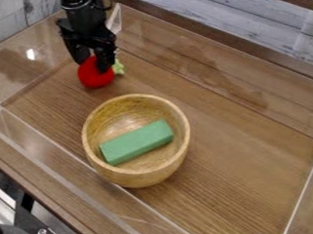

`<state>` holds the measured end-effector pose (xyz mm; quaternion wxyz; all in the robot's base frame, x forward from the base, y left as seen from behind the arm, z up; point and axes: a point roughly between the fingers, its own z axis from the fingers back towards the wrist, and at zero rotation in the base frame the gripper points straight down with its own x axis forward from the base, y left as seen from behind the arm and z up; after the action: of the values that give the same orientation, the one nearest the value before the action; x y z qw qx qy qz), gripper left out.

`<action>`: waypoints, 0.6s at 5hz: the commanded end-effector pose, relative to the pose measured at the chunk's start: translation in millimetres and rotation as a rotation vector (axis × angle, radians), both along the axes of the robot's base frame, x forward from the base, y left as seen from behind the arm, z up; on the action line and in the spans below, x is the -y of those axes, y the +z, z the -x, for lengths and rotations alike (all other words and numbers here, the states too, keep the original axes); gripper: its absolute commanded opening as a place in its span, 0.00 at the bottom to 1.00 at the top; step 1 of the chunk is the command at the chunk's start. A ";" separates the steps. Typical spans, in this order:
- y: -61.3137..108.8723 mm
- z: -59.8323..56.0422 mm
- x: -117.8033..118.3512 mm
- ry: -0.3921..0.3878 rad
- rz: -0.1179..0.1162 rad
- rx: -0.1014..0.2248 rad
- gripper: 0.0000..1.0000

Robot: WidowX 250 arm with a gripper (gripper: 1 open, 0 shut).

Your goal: Move the red fruit to the left

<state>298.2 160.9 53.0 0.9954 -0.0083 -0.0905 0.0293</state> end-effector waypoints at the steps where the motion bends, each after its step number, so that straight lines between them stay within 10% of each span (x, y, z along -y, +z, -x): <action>1: 18.1 -14.7 -10.3 -0.053 -0.010 0.051 1.00; 3: 6.3 -11.0 -19.1 0.030 0.008 0.055 1.00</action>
<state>306.0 173.7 48.4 0.9937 -0.0215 -0.1021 0.0405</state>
